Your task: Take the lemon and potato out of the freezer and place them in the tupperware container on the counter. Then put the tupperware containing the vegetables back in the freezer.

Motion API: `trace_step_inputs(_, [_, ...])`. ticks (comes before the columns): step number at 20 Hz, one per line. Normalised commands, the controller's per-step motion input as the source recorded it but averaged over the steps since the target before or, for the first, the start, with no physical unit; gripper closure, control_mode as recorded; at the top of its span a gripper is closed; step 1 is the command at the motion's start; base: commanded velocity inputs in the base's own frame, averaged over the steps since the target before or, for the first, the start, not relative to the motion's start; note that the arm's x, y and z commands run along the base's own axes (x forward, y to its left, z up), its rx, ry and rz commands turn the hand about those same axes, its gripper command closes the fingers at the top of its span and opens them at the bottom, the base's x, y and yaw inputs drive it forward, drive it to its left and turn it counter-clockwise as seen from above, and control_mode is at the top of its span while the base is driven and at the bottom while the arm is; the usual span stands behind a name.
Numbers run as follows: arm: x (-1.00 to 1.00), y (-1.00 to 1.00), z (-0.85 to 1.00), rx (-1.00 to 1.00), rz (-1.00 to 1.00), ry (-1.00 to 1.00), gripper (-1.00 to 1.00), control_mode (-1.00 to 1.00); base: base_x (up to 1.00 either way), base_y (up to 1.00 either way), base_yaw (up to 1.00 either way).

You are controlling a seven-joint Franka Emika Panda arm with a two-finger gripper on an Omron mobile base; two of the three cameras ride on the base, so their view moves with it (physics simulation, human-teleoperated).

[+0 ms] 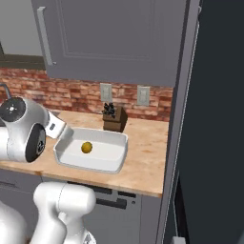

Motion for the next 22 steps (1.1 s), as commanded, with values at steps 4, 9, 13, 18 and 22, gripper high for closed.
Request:
trace_step_inputs(4, [-0.81, -0.07, 1.00, 0.07, 0.00, 0.17, -1.00, -1.00, 0.00, 0.00, 0.00])
trace_step_inputs(9, [-0.65, -0.09, 0.72, 0.03, 0.00, 0.29, -1.00, -1.00, 0.00, 0.00, 0.00])
trace_step_inputs(13, [-0.31, -0.08, 0.16, 0.00, 0.00, 0.44, -1.00, -1.00, 0.00, 0.00, 0.00])
trace_step_inputs(18, [-0.21, -0.11, -0.02, -0.06, 0.00, 0.45, -1.00, -1.00, 0.00, 0.00, 0.00])
trace_step_inputs(22, [-0.36, -0.03, -0.23, -0.14, 0.00, 0.31, -1.00, -1.00, 0.00, 0.00, 0.00])
